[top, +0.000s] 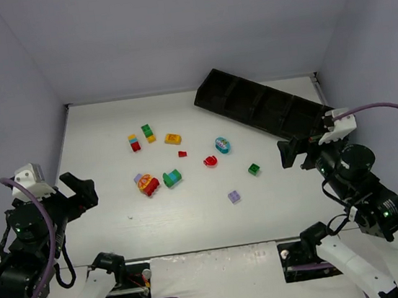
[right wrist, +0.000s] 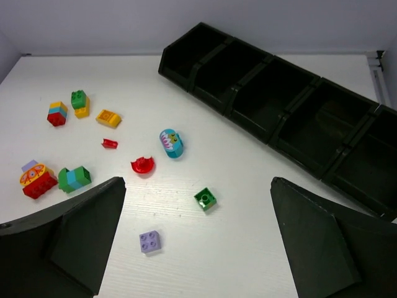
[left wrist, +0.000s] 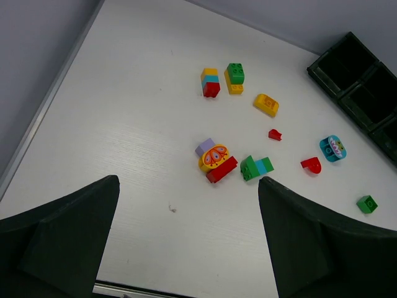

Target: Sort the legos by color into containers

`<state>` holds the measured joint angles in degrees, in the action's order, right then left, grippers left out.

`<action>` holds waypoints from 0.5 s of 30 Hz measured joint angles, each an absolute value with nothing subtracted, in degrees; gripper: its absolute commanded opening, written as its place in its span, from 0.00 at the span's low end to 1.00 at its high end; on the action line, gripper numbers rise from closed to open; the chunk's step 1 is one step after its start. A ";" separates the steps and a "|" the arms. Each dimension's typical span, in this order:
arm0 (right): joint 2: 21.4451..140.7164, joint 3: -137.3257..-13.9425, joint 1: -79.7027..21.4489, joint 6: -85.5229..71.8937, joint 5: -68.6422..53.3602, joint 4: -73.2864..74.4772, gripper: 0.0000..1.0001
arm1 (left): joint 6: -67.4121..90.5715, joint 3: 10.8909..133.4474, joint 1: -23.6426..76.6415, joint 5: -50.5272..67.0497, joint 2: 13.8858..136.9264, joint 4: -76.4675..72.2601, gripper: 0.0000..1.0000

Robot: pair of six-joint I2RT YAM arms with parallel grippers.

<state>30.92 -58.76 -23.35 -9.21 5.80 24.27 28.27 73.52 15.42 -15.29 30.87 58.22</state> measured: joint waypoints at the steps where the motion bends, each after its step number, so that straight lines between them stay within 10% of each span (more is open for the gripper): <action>1: 31.75 -58.74 -23.35 -9.54 5.56 24.29 1.00 | 28.27 73.67 15.42 -15.29 31.03 58.24 0.87; 15: 57.39 -58.13 -23.35 -21.04 2.33 22.35 0.96 | 24.86 74.39 15.42 -14.15 39.31 58.22 0.87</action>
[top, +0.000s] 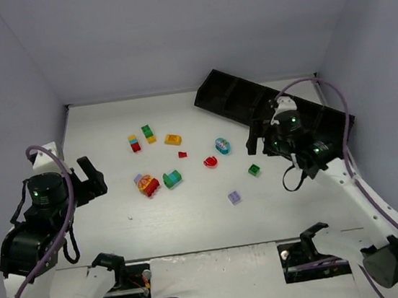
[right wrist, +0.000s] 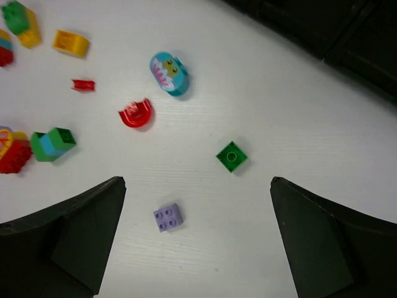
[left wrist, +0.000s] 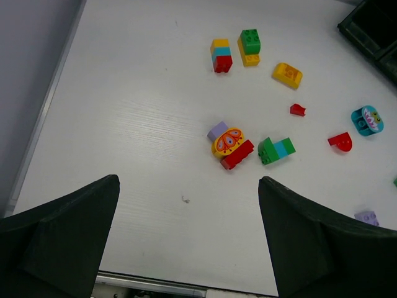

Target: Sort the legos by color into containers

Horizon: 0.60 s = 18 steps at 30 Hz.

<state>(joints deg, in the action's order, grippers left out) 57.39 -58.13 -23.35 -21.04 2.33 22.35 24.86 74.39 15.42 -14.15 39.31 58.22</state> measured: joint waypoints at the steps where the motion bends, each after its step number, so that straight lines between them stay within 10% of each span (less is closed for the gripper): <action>1: 60.29 -57.71 -23.35 -21.67 2.35 22.06 0.92 | 24.45 74.24 15.42 -13.72 39.97 58.04 0.87; 6: 72.60 -55.92 -23.46 -24.01 2.68 20.99 0.68 | 22.72 71.46 15.42 -11.05 41.41 55.90 0.87; 18: 88.53 -53.80 -24.75 -28.99 6.26 14.59 0.79 | 22.04 64.49 15.42 -2.31 42.76 49.54 0.87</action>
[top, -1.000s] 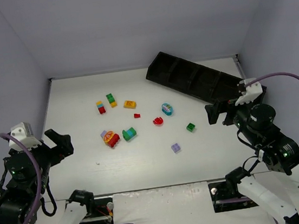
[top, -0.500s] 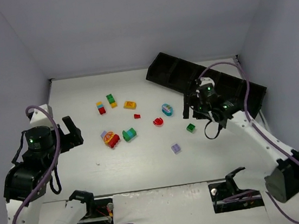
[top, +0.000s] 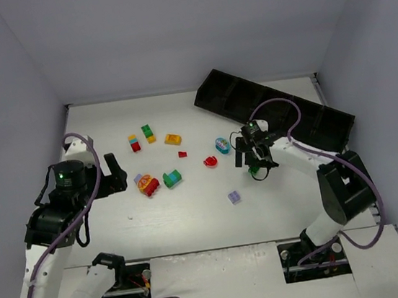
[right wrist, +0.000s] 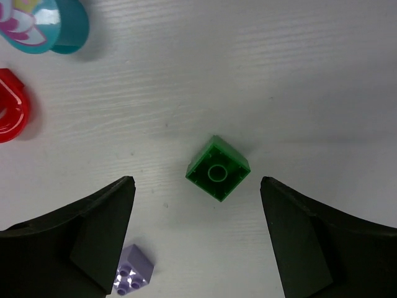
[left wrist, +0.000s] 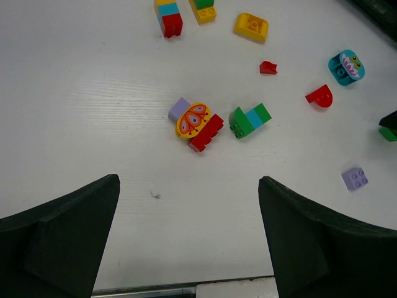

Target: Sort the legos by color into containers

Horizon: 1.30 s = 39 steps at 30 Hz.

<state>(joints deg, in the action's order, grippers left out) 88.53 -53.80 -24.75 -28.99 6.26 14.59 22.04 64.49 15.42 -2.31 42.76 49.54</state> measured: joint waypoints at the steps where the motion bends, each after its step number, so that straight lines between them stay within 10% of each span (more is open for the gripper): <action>1: 89.89 -53.67 -24.86 -29.23 6.59 14.33 0.79 | 21.91 64.03 15.42 -1.74 42.76 49.19 0.87; 13: 95.37 -52.75 -24.86 -31.73 9.23 11.05 0.65 | 20.16 62.81 16.91 0.78 41.54 47.94 0.87; 22: 95.50 -51.75 -24.86 -35.03 11.29 9.52 0.00 | 20.12 62.35 16.93 1.08 42.00 47.18 0.87; 39: 84.14 -62.70 2.52 -34.94 25.30 12.01 0.00 | 20.23 62.02 16.93 1.78 43.11 46.83 0.87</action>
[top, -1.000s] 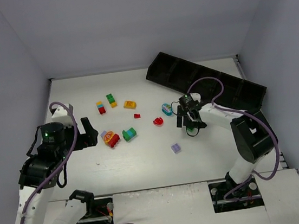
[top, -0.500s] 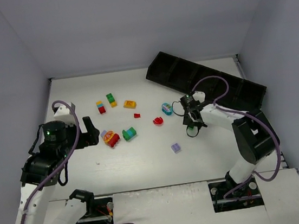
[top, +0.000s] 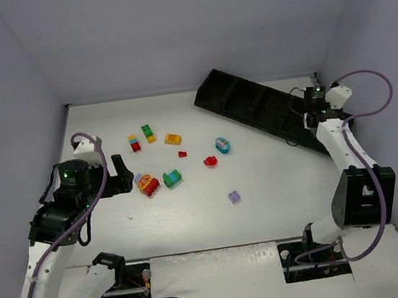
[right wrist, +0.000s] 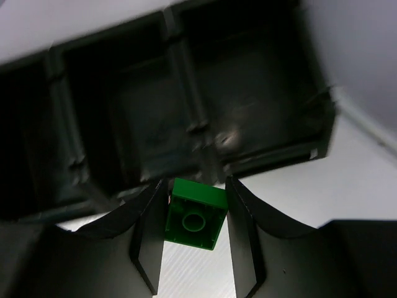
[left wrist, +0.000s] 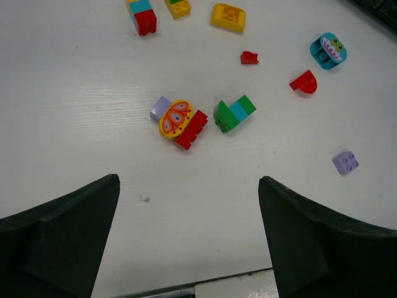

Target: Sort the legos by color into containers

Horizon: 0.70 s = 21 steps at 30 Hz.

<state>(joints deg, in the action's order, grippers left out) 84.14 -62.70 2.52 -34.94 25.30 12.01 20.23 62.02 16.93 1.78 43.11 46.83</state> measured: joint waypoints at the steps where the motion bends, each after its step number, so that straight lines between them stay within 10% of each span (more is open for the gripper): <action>1: 84.14 -63.37 4.45 -34.37 25.76 12.08 0.00 | 20.23 62.02 16.93 1.85 43.13 46.83 0.87; 14: 97.25 -68.77 17.98 -25.76 26.81 9.21 0.07 | 20.23 61.95 16.93 2.13 42.15 46.83 0.87; 21: 104.49 -71.96 18.35 -20.91 23.59 7.90 0.48 | 20.23 60.25 16.93 2.07 42.00 46.46 0.87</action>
